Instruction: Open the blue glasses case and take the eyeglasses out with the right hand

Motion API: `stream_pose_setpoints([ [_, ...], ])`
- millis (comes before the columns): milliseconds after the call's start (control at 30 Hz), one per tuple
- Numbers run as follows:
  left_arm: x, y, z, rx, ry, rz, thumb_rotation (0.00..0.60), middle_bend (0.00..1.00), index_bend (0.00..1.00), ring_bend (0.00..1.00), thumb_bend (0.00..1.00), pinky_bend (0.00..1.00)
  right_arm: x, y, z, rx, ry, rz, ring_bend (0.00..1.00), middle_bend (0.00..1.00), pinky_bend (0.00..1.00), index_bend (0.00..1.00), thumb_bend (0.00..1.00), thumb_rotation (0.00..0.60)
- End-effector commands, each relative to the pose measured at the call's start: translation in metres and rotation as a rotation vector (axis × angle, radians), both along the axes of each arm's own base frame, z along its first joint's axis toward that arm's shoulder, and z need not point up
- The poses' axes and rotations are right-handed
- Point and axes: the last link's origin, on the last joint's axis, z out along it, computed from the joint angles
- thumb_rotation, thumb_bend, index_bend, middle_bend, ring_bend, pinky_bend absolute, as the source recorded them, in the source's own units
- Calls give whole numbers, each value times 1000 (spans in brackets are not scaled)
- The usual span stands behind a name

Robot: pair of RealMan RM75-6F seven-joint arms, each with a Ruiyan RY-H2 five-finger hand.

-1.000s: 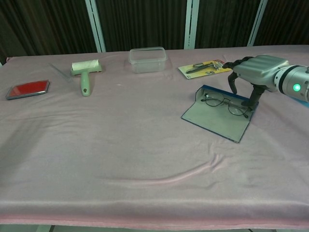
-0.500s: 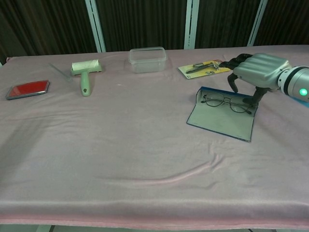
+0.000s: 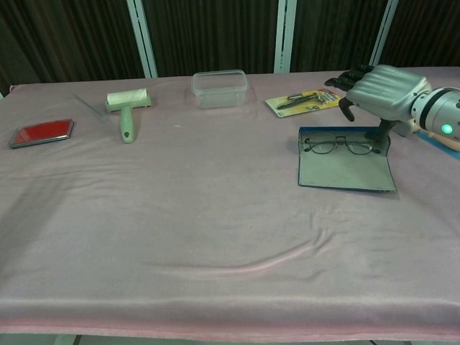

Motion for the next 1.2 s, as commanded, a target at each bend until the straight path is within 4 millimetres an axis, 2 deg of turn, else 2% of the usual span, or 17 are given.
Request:
stream_pose_setpoints([
  [33, 0, 0, 0, -1, 1, 1, 600, 0, 0, 0, 432, 110, 7, -7, -4, -14, -10, 15, 29, 105, 24, 545, 361, 600],
  [167, 0, 1, 0, 0, 1, 5, 600, 0, 0, 0, 431, 111, 2, -9, -4, 11, -71, -44, 29, 104, 21, 465, 344, 600],
  [500, 0, -1, 2, 0, -6, 2, 600, 0, 0, 0, 431, 112, -15, 7, 11, 106, -186, -153, 20, 93, 0, 430, 332, 600],
  [667, 0, -1, 2, -3, -7, -2, 600, 0, 0, 0, 431, 112, -7, 10, 22, 115, -270, -161, 19, 93, 0, 449, 330, 600],
  [800, 1, -1, 1, -8, -4, -3, 600, 0, 0, 0, 431, 112, 4, 6, 22, 116, -317, -181, 19, 94, 0, 493, 410, 600],
  [967, 1, -1, 0, -10, -3, -4, 600, 0, 0, 0, 430, 112, 13, -4, 10, 126, -336, -264, 19, 94, 0, 538, 432, 600],
  [1200, 0, 0, 0, -12, -2, -1, 600, 0, 0, 0, 431, 112, 25, -14, -7, 141, -360, -336, 19, 94, 0, 545, 434, 600],
])
